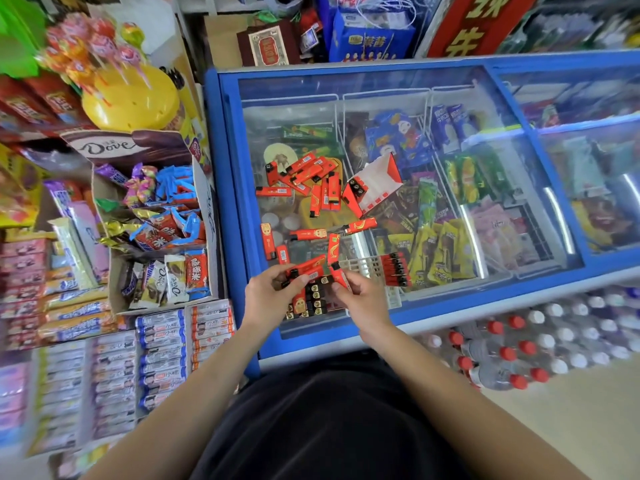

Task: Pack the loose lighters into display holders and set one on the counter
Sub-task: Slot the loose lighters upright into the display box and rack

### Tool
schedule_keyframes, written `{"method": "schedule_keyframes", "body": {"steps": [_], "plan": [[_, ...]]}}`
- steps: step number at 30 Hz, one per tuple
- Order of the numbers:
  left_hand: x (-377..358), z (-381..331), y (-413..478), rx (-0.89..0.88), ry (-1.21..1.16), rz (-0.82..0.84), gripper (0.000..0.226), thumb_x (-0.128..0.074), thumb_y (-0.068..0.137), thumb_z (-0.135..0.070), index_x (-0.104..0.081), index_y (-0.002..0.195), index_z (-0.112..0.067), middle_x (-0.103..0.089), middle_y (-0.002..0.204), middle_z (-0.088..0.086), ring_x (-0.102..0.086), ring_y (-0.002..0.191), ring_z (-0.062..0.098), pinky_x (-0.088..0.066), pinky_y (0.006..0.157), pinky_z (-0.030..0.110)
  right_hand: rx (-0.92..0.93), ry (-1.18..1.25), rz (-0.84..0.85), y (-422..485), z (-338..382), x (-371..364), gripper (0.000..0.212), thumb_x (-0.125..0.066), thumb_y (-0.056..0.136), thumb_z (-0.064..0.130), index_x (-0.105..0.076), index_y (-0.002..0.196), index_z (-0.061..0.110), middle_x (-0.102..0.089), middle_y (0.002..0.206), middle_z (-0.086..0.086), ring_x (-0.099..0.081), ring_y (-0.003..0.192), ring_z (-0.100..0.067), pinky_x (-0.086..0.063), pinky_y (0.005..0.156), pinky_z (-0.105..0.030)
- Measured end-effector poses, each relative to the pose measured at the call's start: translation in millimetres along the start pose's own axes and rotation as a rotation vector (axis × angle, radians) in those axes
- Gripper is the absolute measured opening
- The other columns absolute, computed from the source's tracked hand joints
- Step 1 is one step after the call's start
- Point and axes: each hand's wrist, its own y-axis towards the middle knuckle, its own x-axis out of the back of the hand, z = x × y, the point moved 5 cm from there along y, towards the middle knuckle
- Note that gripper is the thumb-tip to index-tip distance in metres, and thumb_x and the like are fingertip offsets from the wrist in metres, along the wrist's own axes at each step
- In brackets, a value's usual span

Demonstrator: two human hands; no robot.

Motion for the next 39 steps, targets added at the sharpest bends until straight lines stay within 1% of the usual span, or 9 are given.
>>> {"method": "schedule_keyframes", "body": {"steps": [5, 10, 15, 18, 24, 27, 31, 35, 39], "plan": [[3, -1, -1, -0.008, 0.002, 0.016, 0.040, -0.080, 0.084, -0.043, -0.075, 0.118, -0.023, -0.076, 0.084, -0.006, -0.068, 0.067, 0.009, -0.059, 0.068, 0.030, -0.088, 0.126, -0.018, 1, 0, 3, 0.022, -0.062, 0.097, 0.005, -0.071, 0.109, 0.021, -0.077, 0.099, -0.008, -0.075, 0.093, -0.029, -0.061, 0.086, -0.045], [7, 5, -2, 0.026, -0.035, -0.015, 0.046, -0.081, 0.080, -0.047, -0.075, 0.118, -0.022, -0.076, 0.090, -0.002, -0.074, 0.084, 0.020, -0.063, 0.079, 0.038, -0.093, 0.063, -0.079, -1, -10, 15, 0.026, -0.067, 0.092, 0.035, -0.069, 0.115, 0.025, -0.074, 0.110, -0.005, -0.073, 0.098, -0.027, -0.060, 0.084, -0.049], [7, 6, -3, 0.035, -0.057, 0.007, 0.044, -0.081, 0.082, -0.043, -0.075, 0.118, -0.020, -0.077, 0.090, -0.003, -0.074, 0.084, 0.020, -0.063, 0.080, 0.043, -0.120, 0.112, -0.068, -11, -20, 21, 0.018, -0.063, 0.099, 0.014, -0.068, 0.115, 0.009, -0.069, 0.113, -0.010, -0.071, 0.100, -0.025, -0.060, 0.084, -0.033], [8, 5, -3, 0.046, -0.063, 0.008, 0.041, -0.081, 0.082, -0.041, -0.075, 0.117, -0.021, -0.076, 0.090, -0.003, -0.074, 0.083, 0.019, -0.063, 0.080, 0.042, -0.046, -0.057, -0.084, -14, -18, 21, 0.019, -0.068, 0.095, 0.020, -0.070, 0.113, 0.015, -0.064, 0.098, 0.009, -0.062, 0.089, -0.005, -0.050, 0.082, -0.022], [9, 8, -1, 0.048, -0.061, 0.015, 0.032, -0.081, 0.084, -0.039, -0.076, 0.112, -0.025, -0.077, 0.090, -0.004, -0.075, 0.084, 0.021, -0.063, 0.079, 0.048, 0.022, -0.135, 0.036, -9, -5, 15, 0.024, -0.065, 0.097, 0.016, -0.071, 0.119, 0.025, -0.060, 0.075, 0.001, -0.056, 0.065, 0.000, -0.044, 0.063, -0.011], [10, 6, -2, 0.033, -0.059, 0.016, 0.029, -0.081, 0.085, -0.037, -0.075, 0.111, -0.025, -0.077, 0.089, -0.005, -0.075, 0.083, 0.019, -0.063, 0.078, 0.047, 0.050, -0.152, 0.140, -3, 2, 8, 0.033, -0.065, 0.097, 0.013, -0.068, 0.127, 0.026, -0.070, 0.095, -0.011, -0.068, 0.087, -0.014, -0.053, 0.073, -0.016], [10, 4, -2, 0.026, -0.051, 0.016, 0.028, -0.080, 0.085, -0.037, -0.075, 0.110, -0.025, -0.077, 0.088, -0.006, -0.074, 0.082, 0.018, -0.064, 0.077, 0.045, 0.025, -0.170, 0.208, -2, 2, 3, 0.048, -0.073, 0.090, 0.016, -0.061, 0.134, 0.032, -0.073, 0.110, 0.003, -0.069, 0.100, -0.009, -0.057, 0.089, -0.027], [10, -1, -6, 0.023, -0.080, 0.029, 0.028, -0.080, 0.086, -0.034, -0.076, 0.112, -0.022, -0.077, 0.087, -0.007, -0.075, 0.080, 0.013, -0.064, 0.075, 0.040, 0.050, -0.220, 0.192, -10, -2, 0, 0.062, -0.073, 0.088, 0.008, -0.051, 0.141, 0.031, -0.071, 0.113, 0.006, -0.068, 0.099, -0.004, -0.055, 0.084, -0.017], [6, -14, -9, -0.003, -0.121, 0.124, 0.022, -0.079, 0.086, -0.030, -0.074, 0.108, -0.031, -0.077, 0.088, -0.010, -0.072, 0.077, 0.009, -0.060, 0.073, 0.034, 0.063, -0.211, 0.060, -14, -4, 7, 0.053, -0.072, 0.088, 0.010, -0.054, 0.134, 0.029, -0.071, 0.103, 0.007, -0.069, 0.089, -0.007, -0.053, 0.077, -0.019]]}}
